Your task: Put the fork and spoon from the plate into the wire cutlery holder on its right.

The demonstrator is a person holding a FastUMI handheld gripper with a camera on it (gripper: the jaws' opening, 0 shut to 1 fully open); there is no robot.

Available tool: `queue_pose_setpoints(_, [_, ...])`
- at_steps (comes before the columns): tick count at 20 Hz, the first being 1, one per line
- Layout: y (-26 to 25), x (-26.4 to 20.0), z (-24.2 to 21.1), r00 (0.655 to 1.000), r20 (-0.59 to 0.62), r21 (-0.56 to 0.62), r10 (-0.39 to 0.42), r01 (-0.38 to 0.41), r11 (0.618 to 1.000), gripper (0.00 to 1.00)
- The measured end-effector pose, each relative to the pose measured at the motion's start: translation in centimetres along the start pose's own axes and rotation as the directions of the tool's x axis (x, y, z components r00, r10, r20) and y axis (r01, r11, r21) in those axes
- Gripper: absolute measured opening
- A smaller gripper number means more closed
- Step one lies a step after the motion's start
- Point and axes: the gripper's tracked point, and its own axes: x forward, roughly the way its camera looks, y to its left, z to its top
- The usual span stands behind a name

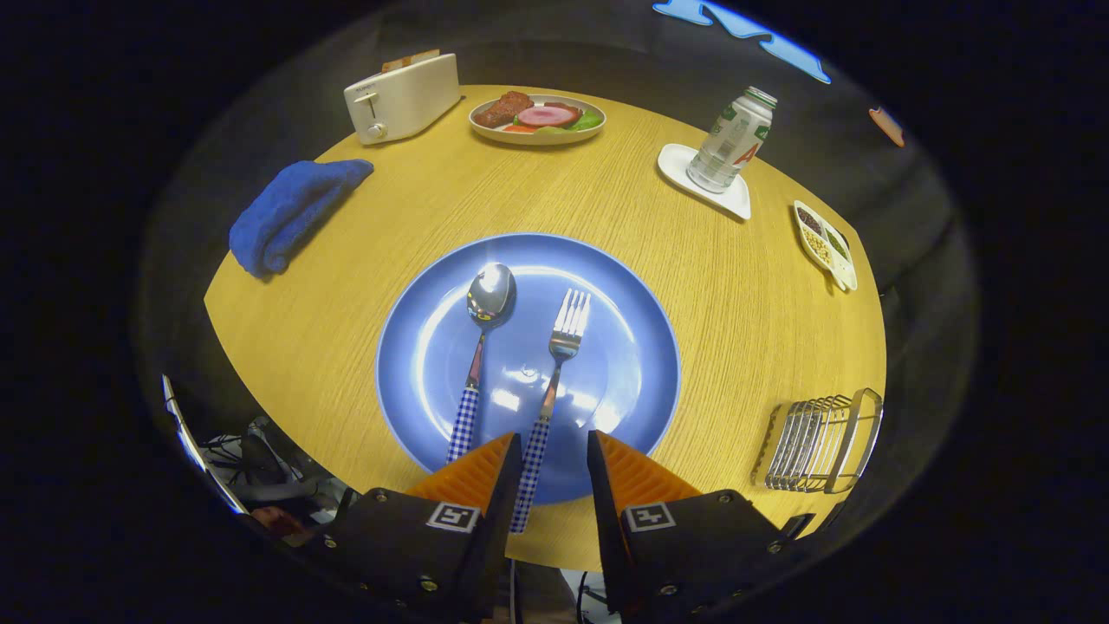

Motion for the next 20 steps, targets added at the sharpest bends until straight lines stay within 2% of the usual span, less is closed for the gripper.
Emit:
queue_pose_setpoints(5, [0.1,1.1,-1.8,0.99,-0.141,-0.001,0.003,-0.003,1.0,0.47])
queue_pose_setpoints(6, [-0.4,0.6,-0.7,0.986,-0.164,0.008,-0.001,0.002,1.0,0.46])
queue_pose_setpoints(7, [-0.6,4.0,-3.2,0.985,-0.171,0.021,0.007,-0.004,1.0,0.09])
queue_pose_setpoints(9, [-0.8,3.7,-2.2,0.98,-0.195,0.037,0.043,-0.036,0.999,0.1])
queue_pose_setpoints(11, [-1.2,3.6,-1.2,0.977,-0.208,0.033,0.037,-0.031,0.999,0.1])
queue_pose_setpoints(12, [-1.7,3.1,-1.0,0.972,-0.233,0.0,0.034,-0.035,0.999,0.02])
queue_pose_setpoints(14, [-1.3,2.3,-0.6,0.967,-0.246,-0.009,0.069,-0.073,0.997,0.02])
queue_pose_setpoints(20, [-6.2,-7.3,0.4,0.943,-0.31,-0.06,0.119,-0.145,0.988,0.02])
